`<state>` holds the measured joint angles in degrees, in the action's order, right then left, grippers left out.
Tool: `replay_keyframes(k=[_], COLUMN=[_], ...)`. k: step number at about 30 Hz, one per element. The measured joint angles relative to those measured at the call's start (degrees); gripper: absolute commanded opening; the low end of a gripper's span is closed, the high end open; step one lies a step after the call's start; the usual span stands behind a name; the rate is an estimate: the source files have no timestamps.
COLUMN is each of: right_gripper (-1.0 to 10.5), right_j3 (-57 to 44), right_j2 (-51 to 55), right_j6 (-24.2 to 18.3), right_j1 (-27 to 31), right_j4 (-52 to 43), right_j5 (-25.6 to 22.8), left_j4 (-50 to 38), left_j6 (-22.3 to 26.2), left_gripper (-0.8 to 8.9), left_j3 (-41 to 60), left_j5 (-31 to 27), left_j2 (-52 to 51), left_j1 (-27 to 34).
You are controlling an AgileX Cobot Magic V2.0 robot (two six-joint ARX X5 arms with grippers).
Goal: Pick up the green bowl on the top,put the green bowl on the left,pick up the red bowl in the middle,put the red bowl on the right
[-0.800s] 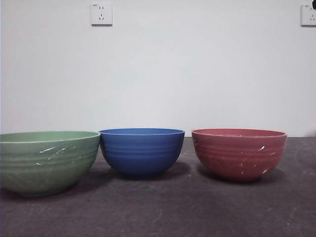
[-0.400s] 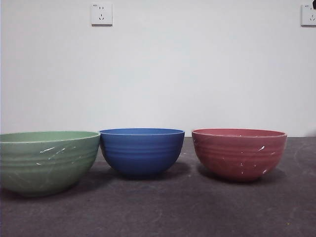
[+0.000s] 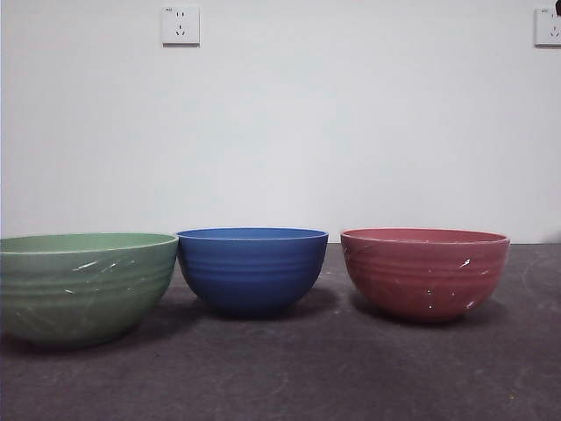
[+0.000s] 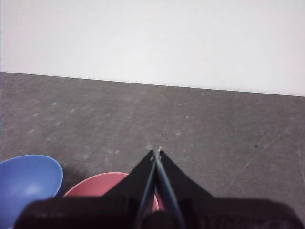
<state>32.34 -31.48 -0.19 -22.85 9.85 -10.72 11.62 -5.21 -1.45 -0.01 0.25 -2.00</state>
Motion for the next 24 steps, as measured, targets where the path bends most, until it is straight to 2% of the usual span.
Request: replay_keyframes(k=[8,13,18,24], right_gripper=[0.0,0.0,0.0,0.0], right_j3=[0.0,-2.0,-12.5,-25.2], right_j2=[0.5,9.2,21.2,26.9], right_j6=[-0.2,-2.1,-1.7,-0.3], right_j1=[0.0,4.0,12.3,16.1], right_j4=[0.5,5.0,3.8,1.2], right_j5=[0.0,-0.4,7.5,13.1], left_j4=[0.0,0.0,0.0,0.0], left_j6=[0.0,0.0,0.0,0.0], left_gripper=[-0.03,-0.03,-0.03,-0.03], left_j3=[0.0,0.0,0.0,0.0], left_j5=[0.0,0.0,0.0,0.0], left_j2=[0.0,0.0,0.0,0.0], left_j1=[0.0,0.0,0.0,0.0])
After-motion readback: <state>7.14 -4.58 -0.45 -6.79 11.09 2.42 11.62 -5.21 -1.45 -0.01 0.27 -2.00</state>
